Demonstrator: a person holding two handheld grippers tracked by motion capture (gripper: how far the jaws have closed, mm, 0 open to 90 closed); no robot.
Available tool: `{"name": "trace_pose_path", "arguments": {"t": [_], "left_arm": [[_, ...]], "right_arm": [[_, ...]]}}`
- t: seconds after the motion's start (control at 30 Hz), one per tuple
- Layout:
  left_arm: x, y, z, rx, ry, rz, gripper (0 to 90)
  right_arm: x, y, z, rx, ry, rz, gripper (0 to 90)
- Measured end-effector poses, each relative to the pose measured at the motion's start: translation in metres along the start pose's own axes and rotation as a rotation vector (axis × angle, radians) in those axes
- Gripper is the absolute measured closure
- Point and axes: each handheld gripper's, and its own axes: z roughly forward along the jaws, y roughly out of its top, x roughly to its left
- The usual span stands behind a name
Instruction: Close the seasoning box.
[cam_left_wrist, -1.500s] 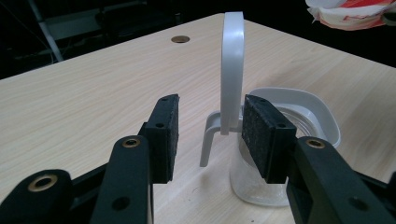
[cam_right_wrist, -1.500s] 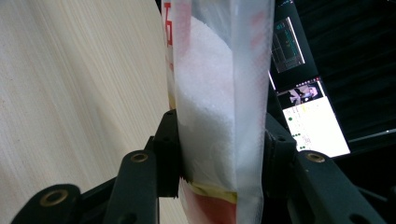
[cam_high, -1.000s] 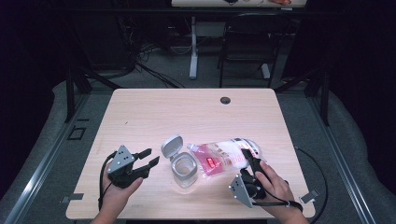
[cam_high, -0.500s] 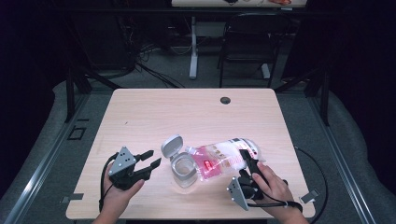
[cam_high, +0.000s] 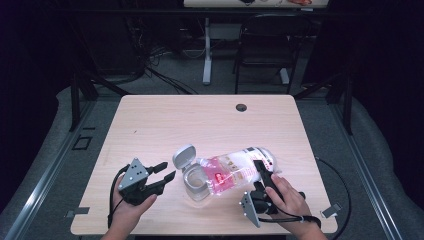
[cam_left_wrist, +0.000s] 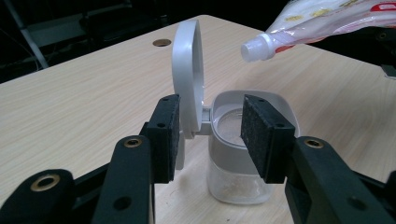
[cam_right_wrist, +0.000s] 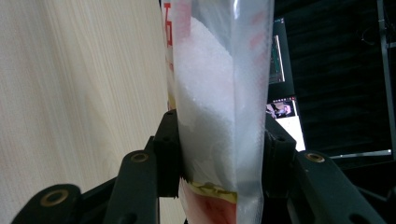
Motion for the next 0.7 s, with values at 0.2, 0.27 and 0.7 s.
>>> {"name": "trace_pose_path", "arguments": {"t": [0.2,0.27,0.7], "left_arm": [[-0.0013,-0.0002,0.0006,-0.002,-0.006,0.0,57.5],[-0.0013,0.0,0.0002,0.001,-0.008,0.002,57.6],[-0.004,0.0009,0.0007,0.0,-0.013,0.01,57.7]], "right_arm": [[0.0025,0.0028,0.0003,-0.001,-0.01,-0.023,57.9],[0.0031,0.0031,0.0006,-0.004,-0.016,-0.026,57.9],[0.0016,0.0014,-0.0002,-0.007,-0.014,-0.042,57.9]]}}
